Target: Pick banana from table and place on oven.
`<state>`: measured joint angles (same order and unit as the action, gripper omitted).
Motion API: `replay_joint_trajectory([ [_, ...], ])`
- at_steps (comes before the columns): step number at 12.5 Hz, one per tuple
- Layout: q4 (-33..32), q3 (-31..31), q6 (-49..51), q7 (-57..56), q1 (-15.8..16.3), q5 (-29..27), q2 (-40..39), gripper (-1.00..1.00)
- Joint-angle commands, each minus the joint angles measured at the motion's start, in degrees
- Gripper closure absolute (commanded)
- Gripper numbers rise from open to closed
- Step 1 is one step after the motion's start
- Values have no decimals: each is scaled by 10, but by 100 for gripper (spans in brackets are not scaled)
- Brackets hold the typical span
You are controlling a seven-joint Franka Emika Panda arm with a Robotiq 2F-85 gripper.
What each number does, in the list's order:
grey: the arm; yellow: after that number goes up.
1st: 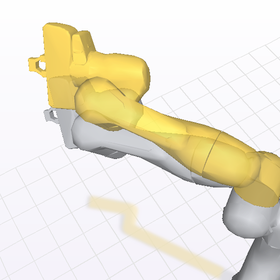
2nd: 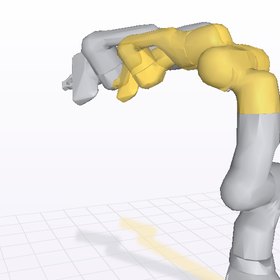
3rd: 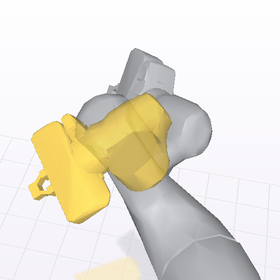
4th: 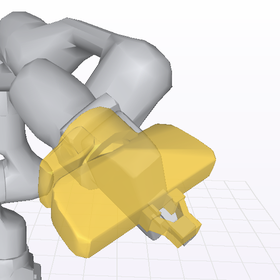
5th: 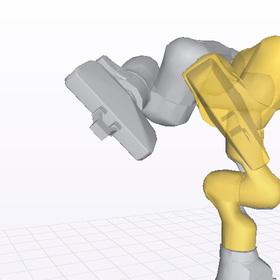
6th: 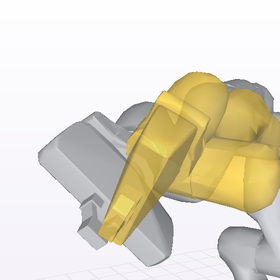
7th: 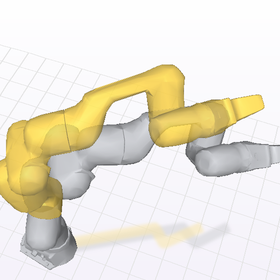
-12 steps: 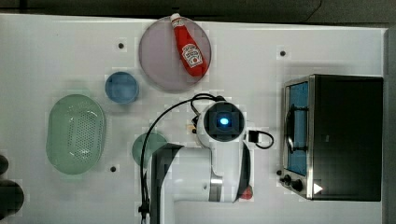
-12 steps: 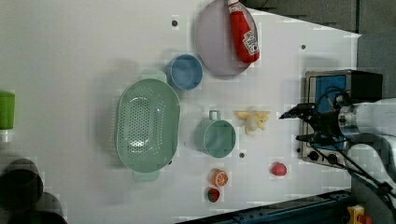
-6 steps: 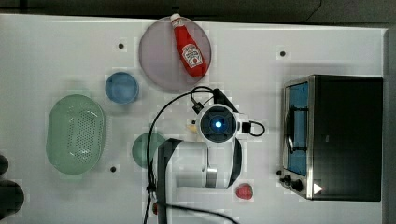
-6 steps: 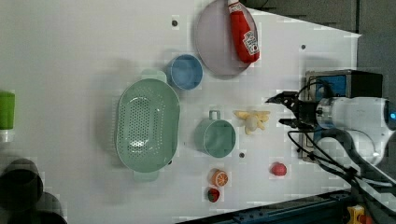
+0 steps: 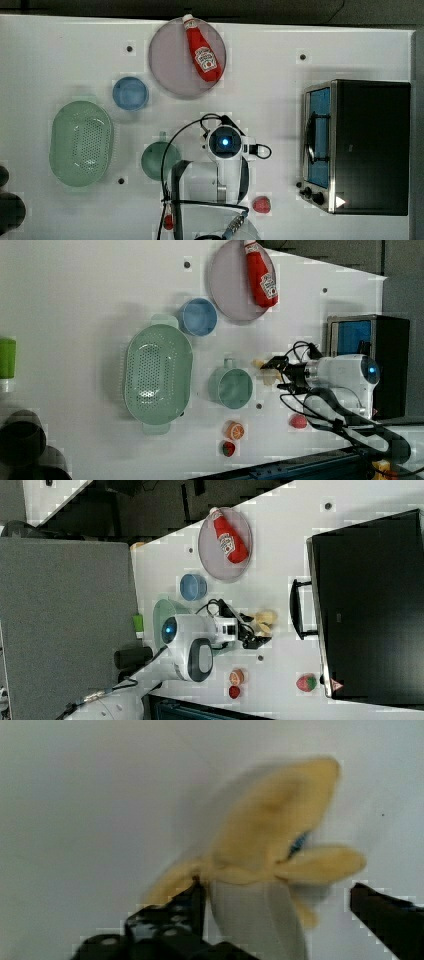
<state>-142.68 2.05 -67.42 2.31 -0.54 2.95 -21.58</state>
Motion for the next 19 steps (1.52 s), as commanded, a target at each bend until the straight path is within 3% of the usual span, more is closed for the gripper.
replay_joint_trajectory([
  [1, 21, -1, -28, 19, -4, -15, 6, -18],
  [4, 22, -2, -39, 19, -2, -15, 7, 48],
  [7, 31, -3, -38, 21, -1, -15, 32, 48],
  [10, 50, -3, 16, 22, -1, -15, 128, 48],
  [15, 101, 5, 284, 22, -5, -15, 322, 48],
  [19, 146, 41, 432, 20, -18, -13, 390, 48],
])
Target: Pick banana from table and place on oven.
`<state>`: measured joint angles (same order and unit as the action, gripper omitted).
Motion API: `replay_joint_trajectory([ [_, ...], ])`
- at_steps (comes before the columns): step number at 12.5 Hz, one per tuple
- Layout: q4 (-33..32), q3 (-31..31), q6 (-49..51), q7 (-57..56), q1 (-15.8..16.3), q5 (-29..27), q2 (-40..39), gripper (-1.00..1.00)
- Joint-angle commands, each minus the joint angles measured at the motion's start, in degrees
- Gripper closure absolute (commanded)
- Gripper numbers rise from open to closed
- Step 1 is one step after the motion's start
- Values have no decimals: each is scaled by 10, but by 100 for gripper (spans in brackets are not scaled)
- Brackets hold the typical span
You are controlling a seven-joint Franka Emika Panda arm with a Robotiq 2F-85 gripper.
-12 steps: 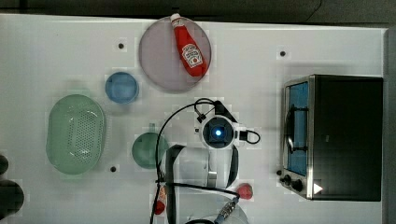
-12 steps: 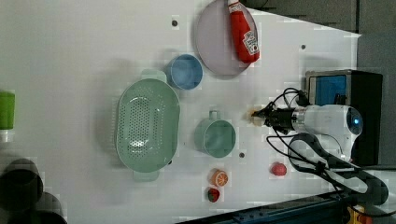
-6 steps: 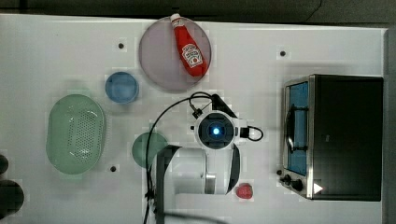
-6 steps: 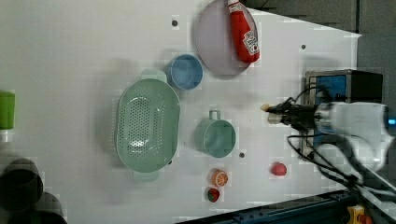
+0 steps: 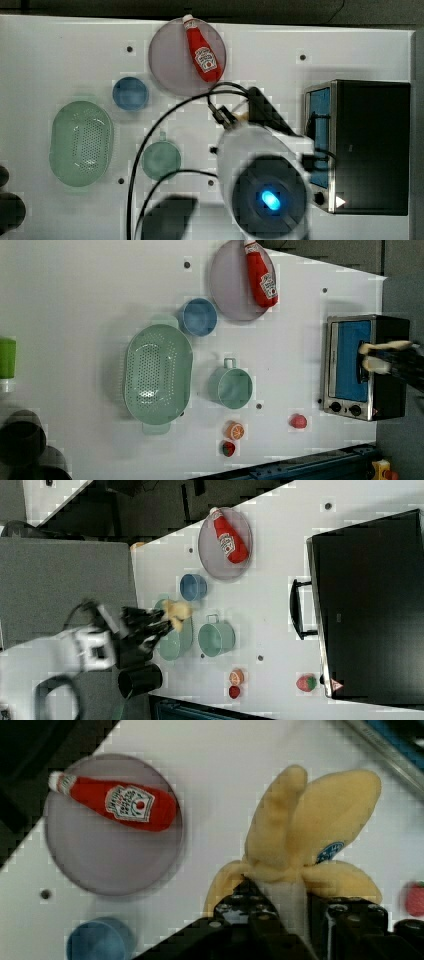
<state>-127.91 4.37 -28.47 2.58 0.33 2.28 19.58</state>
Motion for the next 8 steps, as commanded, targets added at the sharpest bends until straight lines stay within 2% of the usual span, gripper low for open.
replay_joint_trajectory([
  [1, 2, 36, 51, 3, -32, -5, -17, 48],
  [5, 29, 120, 49, -115, -42, 13, -44, 48],
  [8, 84, 179, 48, -187, -42, 29, -103, 48],
])
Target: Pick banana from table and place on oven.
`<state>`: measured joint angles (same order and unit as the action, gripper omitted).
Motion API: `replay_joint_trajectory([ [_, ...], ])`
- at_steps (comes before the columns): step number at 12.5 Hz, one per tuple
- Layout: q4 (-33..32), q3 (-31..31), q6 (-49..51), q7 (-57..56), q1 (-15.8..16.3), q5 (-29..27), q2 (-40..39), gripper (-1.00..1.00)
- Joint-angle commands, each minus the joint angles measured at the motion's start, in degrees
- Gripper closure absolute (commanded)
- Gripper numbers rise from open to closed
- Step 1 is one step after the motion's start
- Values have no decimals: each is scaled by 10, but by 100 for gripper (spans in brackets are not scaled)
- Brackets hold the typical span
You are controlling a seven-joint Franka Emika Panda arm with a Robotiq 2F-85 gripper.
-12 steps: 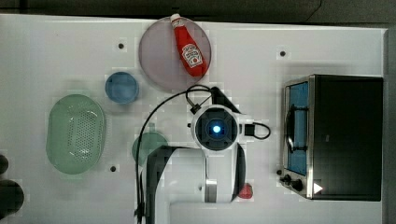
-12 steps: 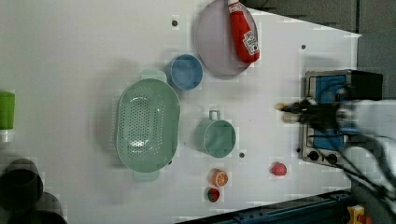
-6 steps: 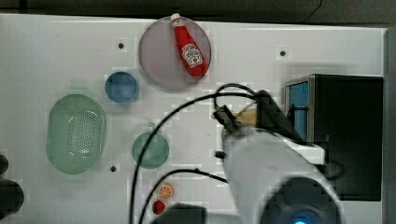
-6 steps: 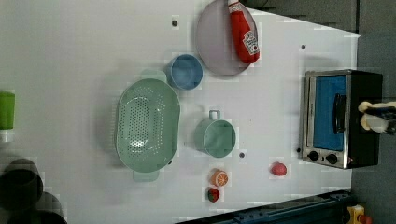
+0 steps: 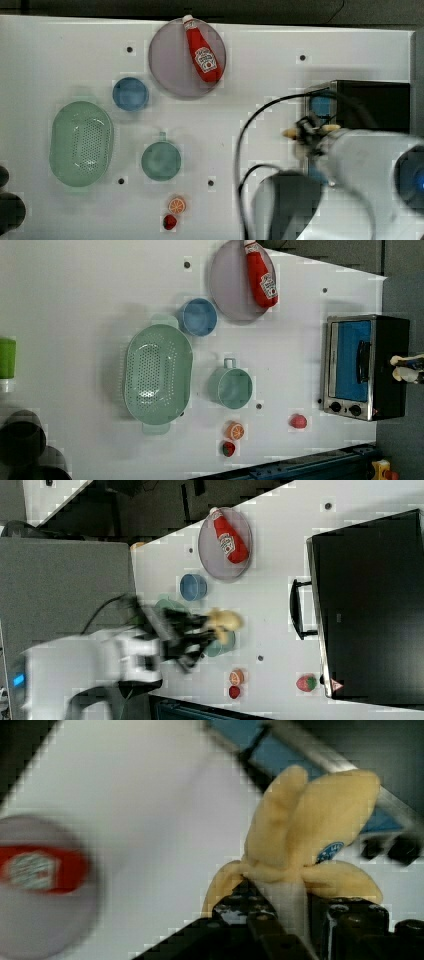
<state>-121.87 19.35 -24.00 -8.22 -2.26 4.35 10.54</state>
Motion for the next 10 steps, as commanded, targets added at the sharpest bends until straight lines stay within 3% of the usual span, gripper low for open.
replay_joint_trajectory([
  [1, 46, 47, 3, -120, -17, 8, -38, 48],
  [6, 157, 117, -12, -306, -20, 3, -179, 48],
  [10, 165, 142, -36, -325, -30, -80, -243, 48],
])
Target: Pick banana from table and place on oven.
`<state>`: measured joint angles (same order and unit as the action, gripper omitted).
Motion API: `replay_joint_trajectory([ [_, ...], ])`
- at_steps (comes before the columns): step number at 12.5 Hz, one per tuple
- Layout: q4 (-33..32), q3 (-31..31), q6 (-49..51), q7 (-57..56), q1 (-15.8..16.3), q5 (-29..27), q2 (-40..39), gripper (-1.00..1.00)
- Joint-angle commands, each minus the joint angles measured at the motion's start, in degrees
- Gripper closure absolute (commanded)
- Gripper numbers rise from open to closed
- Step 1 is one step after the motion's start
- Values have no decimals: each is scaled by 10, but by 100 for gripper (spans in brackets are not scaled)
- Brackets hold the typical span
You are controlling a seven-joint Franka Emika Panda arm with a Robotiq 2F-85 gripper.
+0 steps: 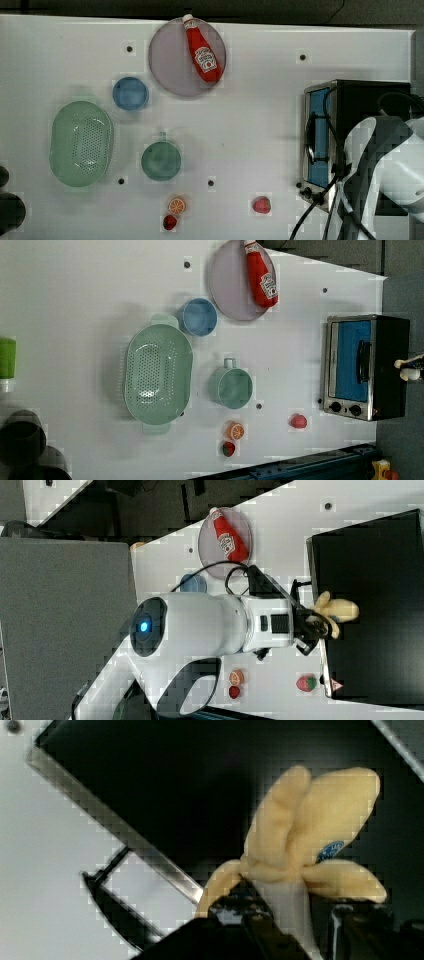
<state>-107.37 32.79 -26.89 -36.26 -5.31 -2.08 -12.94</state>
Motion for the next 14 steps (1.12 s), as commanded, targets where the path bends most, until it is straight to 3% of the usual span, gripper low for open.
replay_joint_trajectory([
  [1, 20, 8, -13, -60, -1, -17, -12, 48],
  [2, 20, 8, -26, -80, -1, -17, -13, 40],
  [8, 17, 8, -26, -97, -1, -16, -6, -93],
  [14, 67, -18, 134, -82, 23, 22, 124, -100],
])
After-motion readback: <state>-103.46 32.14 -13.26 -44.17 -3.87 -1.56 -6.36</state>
